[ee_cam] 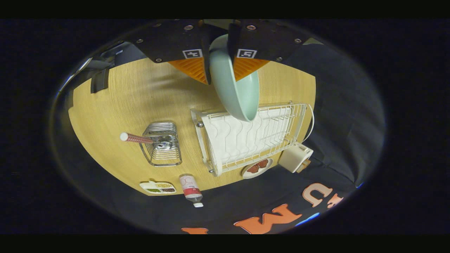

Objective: Take the plate from the dish rack, then take the spoon from the basket and place it into the plate.

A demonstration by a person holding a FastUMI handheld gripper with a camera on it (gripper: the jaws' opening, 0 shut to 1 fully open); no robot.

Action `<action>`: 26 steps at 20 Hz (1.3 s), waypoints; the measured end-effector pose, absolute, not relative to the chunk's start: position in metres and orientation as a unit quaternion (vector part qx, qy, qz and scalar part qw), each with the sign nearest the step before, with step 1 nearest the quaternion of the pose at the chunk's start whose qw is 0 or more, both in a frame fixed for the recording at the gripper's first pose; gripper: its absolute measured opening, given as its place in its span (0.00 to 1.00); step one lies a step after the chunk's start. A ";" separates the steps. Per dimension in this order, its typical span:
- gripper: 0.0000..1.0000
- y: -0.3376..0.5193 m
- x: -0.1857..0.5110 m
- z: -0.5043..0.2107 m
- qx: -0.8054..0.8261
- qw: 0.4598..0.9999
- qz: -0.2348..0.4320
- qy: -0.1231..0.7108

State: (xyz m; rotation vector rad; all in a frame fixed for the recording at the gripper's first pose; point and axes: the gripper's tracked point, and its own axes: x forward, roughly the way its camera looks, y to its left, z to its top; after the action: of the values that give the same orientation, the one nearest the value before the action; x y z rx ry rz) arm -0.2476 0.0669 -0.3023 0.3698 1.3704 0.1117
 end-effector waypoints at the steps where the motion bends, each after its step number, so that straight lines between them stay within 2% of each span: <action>1: 0.21 0.067 -0.253 -0.306 0.177 0.754 0.054 0.630; 11: 0.21 0.086 -0.271 -0.361 0.265 0.736 0.051 0.621; 17: 0.25 0.088 -0.268 -0.382 0.316 0.731 0.012 0.605; 21: 0.35 0.066 -0.259 -0.393 0.272 0.760 -0.015 0.590; 23: 0.46 0.054 -0.252 -0.389 0.260 0.780 -0.027 0.569; 26: 0.68 0.032 -0.232 -0.379 0.242 0.818 -0.045 0.520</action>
State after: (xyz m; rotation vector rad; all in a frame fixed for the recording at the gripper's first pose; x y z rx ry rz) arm -0.2323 0.0325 -0.3786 0.5149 1.1078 -0.0965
